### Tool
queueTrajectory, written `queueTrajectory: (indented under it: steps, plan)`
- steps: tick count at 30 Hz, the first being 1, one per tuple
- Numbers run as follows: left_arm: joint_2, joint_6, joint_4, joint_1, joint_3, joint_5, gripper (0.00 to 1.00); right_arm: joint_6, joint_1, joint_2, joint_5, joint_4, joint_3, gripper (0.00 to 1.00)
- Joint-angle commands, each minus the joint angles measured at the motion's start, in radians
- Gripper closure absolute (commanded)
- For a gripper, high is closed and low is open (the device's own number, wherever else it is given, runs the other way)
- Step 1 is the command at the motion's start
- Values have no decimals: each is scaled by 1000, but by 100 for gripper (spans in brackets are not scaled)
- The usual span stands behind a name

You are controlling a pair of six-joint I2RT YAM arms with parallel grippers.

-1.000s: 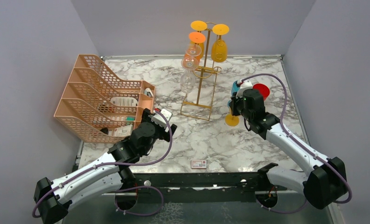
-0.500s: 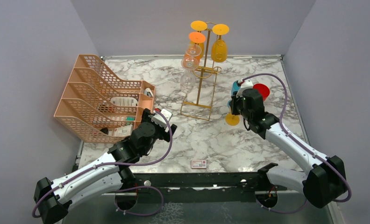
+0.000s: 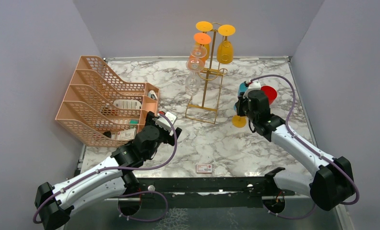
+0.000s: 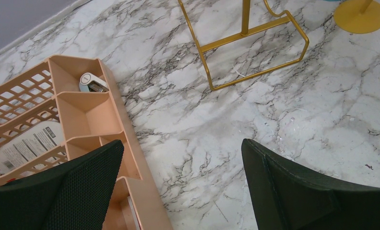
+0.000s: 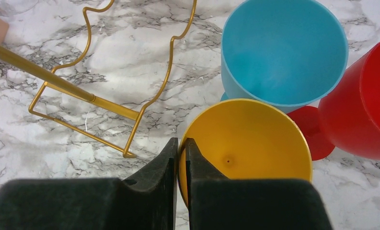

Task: Take the wine glass off the wine glass rack
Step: Place the wine glass at the center of the board.

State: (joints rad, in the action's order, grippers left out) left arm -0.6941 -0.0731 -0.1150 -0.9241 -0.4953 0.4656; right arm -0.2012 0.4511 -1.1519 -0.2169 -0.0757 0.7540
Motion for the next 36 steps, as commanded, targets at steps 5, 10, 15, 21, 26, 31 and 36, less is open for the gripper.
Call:
queueTrajectory:
  steps: [5, 10, 15, 21, 26, 31, 36]
  plan:
    - [2, -14, -11, 1, -18, 23, 1, -45, 3, -15, -43, -66, 19, 80]
    - [2, -14, -11, 1, -18, 22, 1, -49, 3, 0, -32, -77, 34, 72]
    - [0, -14, -12, 1, -19, 21, 1, -53, 2, 18, -8, -90, 51, 65]
    - [-2, -14, -14, 1, -19, 18, 1, -65, 2, 41, 16, -111, 69, 61]
    - [-3, -14, -15, 1, -20, 18, 1, -73, 3, 67, 1, -140, 86, 45]
    - [-2, -16, -14, 1, -20, 18, 1, -72, 3, 89, -13, -159, 98, 42]
    - [-3, -15, -14, 1, -20, 16, 1, -82, 3, 109, 2, -178, 117, 42]
